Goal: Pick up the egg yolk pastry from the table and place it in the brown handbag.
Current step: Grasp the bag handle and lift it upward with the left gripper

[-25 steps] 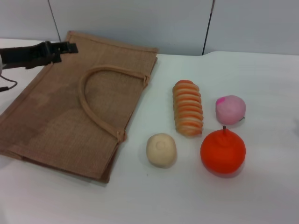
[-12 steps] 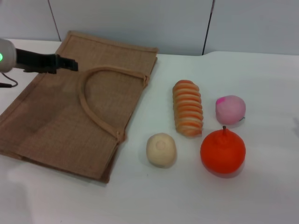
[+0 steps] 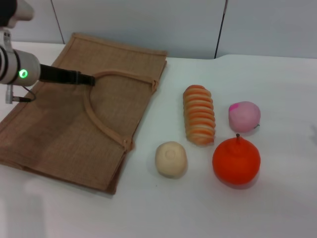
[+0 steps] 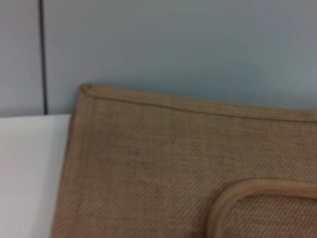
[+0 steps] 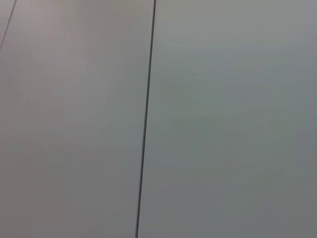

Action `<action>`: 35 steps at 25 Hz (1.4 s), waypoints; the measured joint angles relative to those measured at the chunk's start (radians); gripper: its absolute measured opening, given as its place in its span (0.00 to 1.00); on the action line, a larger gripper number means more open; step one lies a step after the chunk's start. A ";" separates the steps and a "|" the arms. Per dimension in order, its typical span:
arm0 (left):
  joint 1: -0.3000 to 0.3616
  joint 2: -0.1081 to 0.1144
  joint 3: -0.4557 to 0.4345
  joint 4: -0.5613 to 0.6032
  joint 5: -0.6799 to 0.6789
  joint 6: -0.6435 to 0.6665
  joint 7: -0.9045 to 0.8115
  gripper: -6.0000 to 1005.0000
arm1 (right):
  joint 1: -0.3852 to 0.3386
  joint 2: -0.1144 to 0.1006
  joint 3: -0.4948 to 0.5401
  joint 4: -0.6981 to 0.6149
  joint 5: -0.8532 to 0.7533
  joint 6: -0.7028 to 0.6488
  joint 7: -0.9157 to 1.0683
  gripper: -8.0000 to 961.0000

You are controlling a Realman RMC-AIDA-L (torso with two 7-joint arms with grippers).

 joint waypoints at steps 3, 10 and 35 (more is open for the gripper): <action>-0.002 -0.017 0.000 -0.007 -0.016 0.032 0.043 0.76 | 0.000 0.000 0.000 0.000 0.000 0.000 0.000 0.92; -0.020 -0.013 0.001 -0.087 -0.030 0.081 0.079 0.71 | 0.002 0.000 -0.002 0.000 0.000 0.000 0.000 0.92; -0.044 -0.002 0.003 -0.167 -0.019 0.133 0.093 0.54 | 0.002 0.000 -0.006 0.000 0.000 0.000 0.000 0.92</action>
